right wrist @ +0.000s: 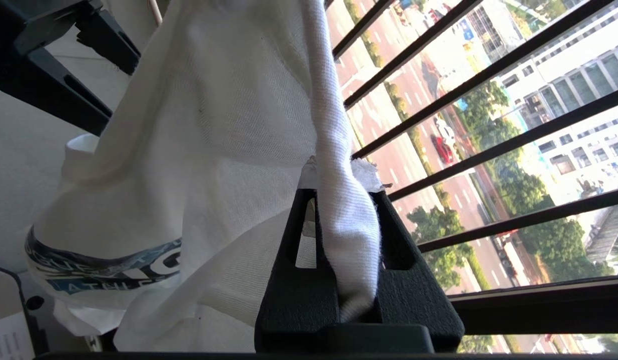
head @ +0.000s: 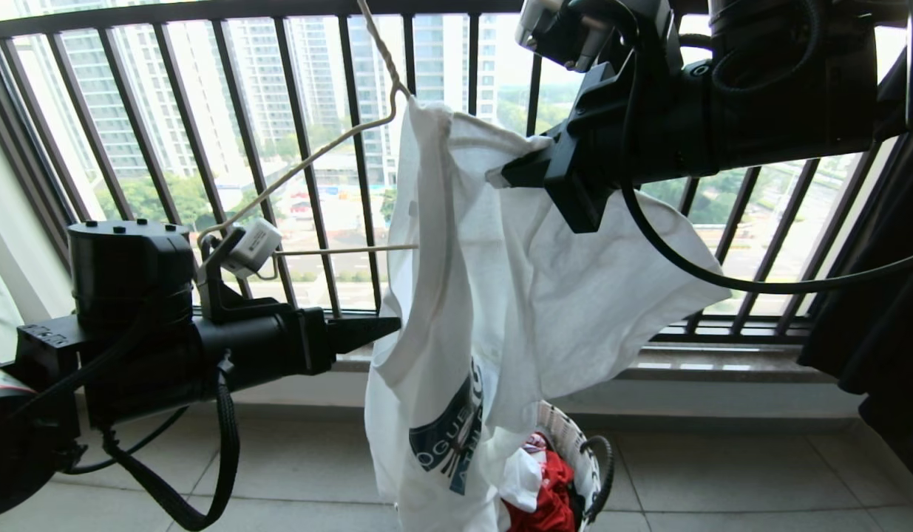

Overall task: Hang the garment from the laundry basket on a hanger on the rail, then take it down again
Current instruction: Hang the clothes on the clothes rack

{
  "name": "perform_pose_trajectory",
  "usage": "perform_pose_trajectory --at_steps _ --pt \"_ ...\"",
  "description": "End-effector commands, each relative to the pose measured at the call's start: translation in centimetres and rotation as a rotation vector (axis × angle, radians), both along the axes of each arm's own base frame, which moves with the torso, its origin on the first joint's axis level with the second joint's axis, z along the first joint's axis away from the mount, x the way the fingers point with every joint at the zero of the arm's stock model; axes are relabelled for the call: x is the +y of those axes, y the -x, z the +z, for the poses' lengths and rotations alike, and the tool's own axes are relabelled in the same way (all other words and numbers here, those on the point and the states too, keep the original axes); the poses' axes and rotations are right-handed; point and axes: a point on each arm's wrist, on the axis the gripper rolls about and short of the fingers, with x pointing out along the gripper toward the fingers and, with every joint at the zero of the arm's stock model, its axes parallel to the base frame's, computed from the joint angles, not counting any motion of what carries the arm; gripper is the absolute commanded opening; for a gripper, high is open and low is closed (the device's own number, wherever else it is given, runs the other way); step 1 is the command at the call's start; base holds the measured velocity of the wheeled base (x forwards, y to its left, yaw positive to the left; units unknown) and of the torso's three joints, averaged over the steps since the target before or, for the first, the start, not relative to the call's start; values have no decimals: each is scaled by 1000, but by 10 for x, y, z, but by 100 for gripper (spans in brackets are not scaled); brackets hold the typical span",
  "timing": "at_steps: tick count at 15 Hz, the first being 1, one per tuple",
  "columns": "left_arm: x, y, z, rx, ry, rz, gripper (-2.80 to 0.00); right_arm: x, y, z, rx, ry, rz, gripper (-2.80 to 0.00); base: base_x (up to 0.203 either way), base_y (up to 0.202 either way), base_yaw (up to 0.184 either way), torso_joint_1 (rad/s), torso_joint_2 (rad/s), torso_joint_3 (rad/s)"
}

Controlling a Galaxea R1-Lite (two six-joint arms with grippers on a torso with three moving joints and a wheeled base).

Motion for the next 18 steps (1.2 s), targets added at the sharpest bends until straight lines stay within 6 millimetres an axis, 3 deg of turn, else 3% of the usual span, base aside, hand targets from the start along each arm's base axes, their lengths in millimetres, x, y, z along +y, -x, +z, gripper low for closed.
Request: perform_pose_trajectory --at_steps 1,5,12,18 --pt "-2 0 -2 5 0 -6 0 1 2 1 -4 1 9 -280 0 0 0 0 0 0" --pt "-7 11 -3 4 -4 -45 0 3 -2 -2 0 3 2 -280 0 0 0 0 0 0" --pt "-8 13 -9 11 -27 -56 0 4 -6 -3 -2 2 -10 -280 0 0 0 0 0 0" --pt "-15 -8 -20 -47 -66 82 0 2 -3 0 -8 -3 -9 -280 0 0 0 0 0 0"
